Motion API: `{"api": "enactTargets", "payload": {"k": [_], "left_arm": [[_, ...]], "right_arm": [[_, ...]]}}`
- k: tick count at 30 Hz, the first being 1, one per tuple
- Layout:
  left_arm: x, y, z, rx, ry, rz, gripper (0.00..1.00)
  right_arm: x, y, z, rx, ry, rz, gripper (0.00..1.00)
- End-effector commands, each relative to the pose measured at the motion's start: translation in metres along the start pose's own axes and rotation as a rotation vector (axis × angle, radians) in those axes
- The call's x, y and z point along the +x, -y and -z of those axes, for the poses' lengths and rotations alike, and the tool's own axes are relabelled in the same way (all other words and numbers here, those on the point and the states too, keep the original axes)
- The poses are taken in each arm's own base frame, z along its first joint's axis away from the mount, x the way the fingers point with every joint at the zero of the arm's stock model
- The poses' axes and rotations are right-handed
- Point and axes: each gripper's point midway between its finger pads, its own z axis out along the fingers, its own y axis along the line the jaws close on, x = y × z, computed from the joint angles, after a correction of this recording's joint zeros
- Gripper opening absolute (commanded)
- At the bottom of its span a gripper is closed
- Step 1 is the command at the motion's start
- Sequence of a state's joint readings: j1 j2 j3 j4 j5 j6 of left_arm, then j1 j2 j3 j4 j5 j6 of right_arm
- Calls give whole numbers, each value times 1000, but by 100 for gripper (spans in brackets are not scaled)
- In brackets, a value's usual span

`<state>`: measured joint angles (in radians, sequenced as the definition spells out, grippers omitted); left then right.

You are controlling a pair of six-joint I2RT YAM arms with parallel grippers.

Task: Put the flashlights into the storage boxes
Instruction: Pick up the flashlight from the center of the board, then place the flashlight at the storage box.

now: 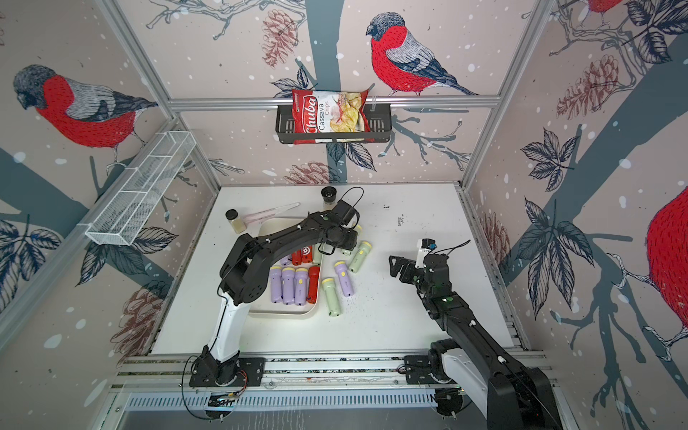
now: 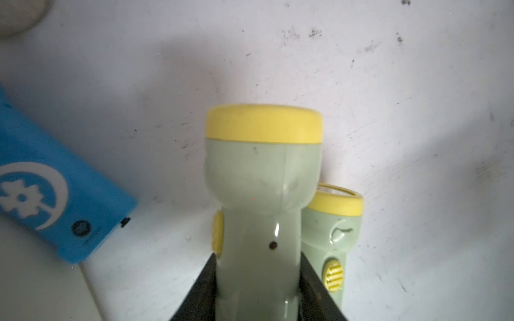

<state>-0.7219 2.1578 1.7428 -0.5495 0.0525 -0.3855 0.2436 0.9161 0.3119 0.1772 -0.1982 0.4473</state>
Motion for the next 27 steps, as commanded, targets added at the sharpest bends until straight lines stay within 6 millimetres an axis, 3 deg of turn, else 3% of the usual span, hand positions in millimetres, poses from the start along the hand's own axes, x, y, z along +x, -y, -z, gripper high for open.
{"api": "enactTargets", "payload": {"k": [1,8,15,23,27], "left_arm": [[-10,5,21,20,54,-11,36],[-3,2,68,61,110,11,35],[18,-26,111,55,155,68,35],[68,-90,146,-44,176,192,35],[97,-126,161,-147,188,251,36]], "right_arm": [[-6,-20,0,-82,3,24,99],[2,-62,-11,-152,-30,101,99],[5,-103,-22,-230,-47,135,99],[7,-161,-39,-333,-54,194,99],[24,-180,-55,-353,-116,234,99]]}}
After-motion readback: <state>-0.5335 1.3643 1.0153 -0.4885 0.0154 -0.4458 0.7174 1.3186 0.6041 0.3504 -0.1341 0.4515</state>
